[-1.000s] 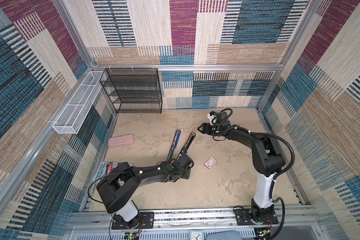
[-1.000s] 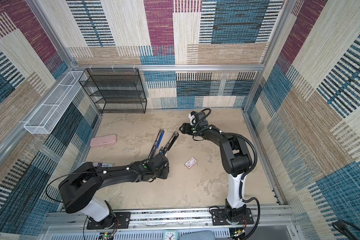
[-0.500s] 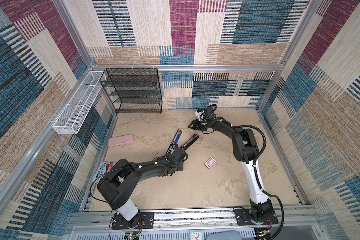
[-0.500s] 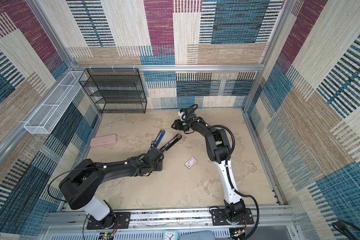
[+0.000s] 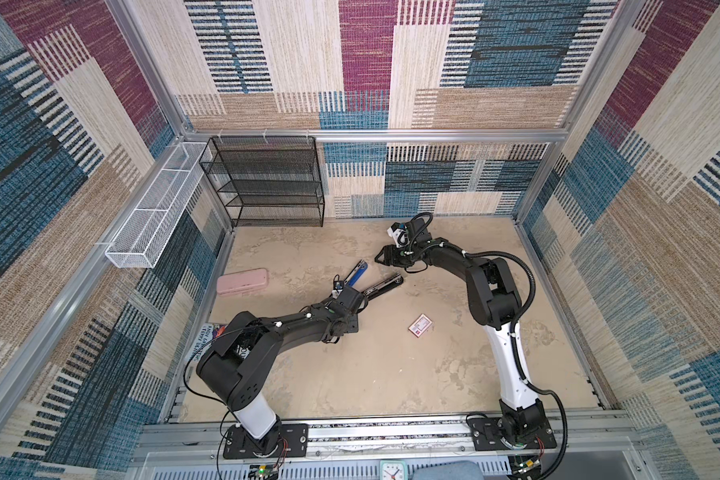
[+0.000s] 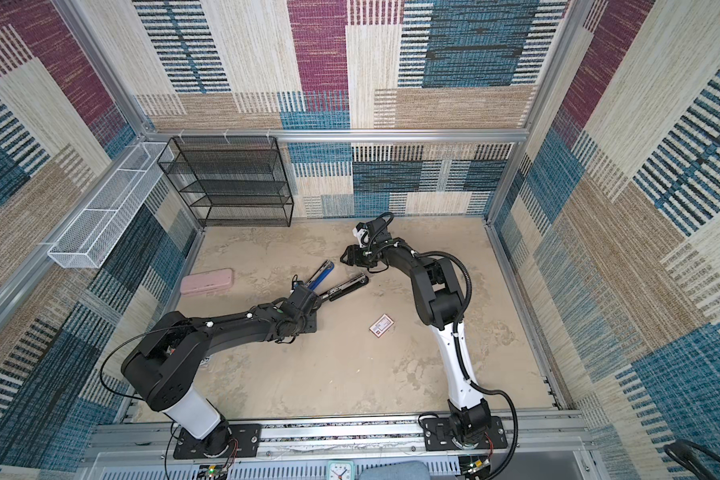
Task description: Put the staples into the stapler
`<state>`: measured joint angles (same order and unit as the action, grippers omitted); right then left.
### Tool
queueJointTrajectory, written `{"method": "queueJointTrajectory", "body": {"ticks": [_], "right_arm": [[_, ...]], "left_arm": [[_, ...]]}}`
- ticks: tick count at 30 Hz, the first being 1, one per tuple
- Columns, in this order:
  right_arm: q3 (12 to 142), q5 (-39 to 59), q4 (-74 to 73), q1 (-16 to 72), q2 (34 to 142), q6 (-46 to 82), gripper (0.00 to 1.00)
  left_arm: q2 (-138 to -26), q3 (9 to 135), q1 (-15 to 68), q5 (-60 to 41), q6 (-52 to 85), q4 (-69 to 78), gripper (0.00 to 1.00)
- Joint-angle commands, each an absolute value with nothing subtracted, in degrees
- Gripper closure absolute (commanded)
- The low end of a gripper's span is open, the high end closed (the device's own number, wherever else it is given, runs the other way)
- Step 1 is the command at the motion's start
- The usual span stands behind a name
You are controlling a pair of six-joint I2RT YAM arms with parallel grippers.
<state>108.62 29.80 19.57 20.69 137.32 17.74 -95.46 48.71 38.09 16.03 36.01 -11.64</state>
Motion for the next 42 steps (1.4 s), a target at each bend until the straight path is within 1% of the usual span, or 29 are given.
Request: {"method": "queueJointTrajectory", "body": {"ticks": [1, 7, 10, 17, 19, 21, 25, 29, 35, 42], "right_arm": [[115.10, 30.32, 22.01, 21.22, 140.22, 16.92, 0.36], [132.74, 33.57, 27.85, 23.04, 150.80, 17.27, 0.39], [138.38, 36.31, 28.35, 23.88, 154.47, 17.88, 0.39], [140.85, 43.08, 23.83, 24.59, 158.43, 19.62, 0.40], [141.59, 44.29, 25.10, 25.15, 159.27, 18.20, 0.41], [140.68, 43.88, 26.84, 25.86, 159.08, 15.37, 0.45], [132.48, 41.84, 26.28, 26.45, 155.22, 12.69, 0.54], [120.23, 40.52, 22.18, 26.59, 148.69, 10.87, 0.58], [105.30, 39.12, 17.82, 27.01, 139.76, 9.05, 0.61], [88.98, 40.41, 10.40, 28.68, 132.03, 10.95, 0.62]], "left_arm": [[-94.27, 47.79, 39.22, 12.97, 39.07, -13.36, 0.44], [-92.26, 46.34, 42.94, 11.54, 42.07, -11.60, 0.44], [-93.64, 47.15, 43.25, 10.99, 42.20, -9.59, 0.44], [-97.56, 49.51, 42.17, 13.97, 42.11, -8.87, 0.44], [-98.82, 49.75, 40.98, 14.56, 42.68, -8.72, 0.44], [-99.77, 49.78, 39.48, 14.80, 43.00, -8.36, 0.44], [-100.62, 50.17, 36.80, 16.38, 42.22, -8.51, 0.44], [-101.24, 50.51, 33.95, 17.33, 41.01, -8.88, 0.44], [-101.78, 52.08, 31.43, 17.93, 37.58, -9.47, 0.44], [-103.49, 55.45, 30.31, 17.41, 33.20, -10.07, 0.45]]}}
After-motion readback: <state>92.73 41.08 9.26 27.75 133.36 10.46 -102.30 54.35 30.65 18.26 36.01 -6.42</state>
